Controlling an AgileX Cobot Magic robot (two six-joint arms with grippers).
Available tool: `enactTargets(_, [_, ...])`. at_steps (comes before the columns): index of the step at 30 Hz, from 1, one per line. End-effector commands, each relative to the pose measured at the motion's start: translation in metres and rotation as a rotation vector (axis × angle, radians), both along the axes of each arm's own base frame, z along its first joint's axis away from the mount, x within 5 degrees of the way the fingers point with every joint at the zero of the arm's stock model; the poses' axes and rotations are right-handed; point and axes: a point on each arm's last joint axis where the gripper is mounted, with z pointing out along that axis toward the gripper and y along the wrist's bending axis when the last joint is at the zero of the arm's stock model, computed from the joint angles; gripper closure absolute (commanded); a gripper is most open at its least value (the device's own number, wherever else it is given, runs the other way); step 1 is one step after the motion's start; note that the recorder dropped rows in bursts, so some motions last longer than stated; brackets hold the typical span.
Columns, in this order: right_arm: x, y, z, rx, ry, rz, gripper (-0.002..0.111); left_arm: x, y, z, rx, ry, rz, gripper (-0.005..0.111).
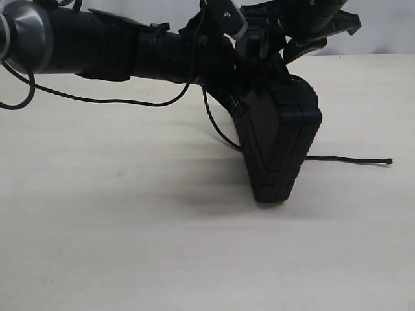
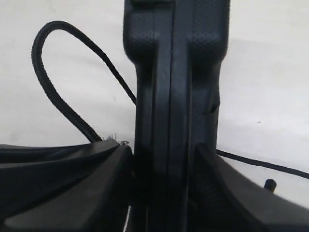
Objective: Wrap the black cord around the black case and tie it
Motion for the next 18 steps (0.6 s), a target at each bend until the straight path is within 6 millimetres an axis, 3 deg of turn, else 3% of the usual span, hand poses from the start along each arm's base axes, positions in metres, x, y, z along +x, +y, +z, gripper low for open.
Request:
enactTargets(1, [-0.006,0.006,0.003,0.025,0.037,0.032,0.071,-0.007,-0.007,0.012,-0.043,-0.023,-0.062,0.107])
enactTargets(5, [-0.007,0.005,0.003,0.012,0.038,0.055,0.095,-0.008,-0.006,0.008,0.025,-0.051,-0.104,0.107])
enactTargets(10, [-0.006,0.005,0.004,0.002,0.019,0.073,0.094,-0.007,-0.003,0.004,0.098,-0.087,-0.111,0.107])
enactTargets(14, [-0.005,0.005,0.005,0.006,0.007,0.072,0.094,-0.002,-0.001,-0.015,0.213,-0.124,-0.121,0.107])
enactTargets(18, [-0.005,0.005,0.005,0.007,0.008,0.074,0.094,0.010,0.006,-0.015,0.251,-0.159,0.016,0.107])
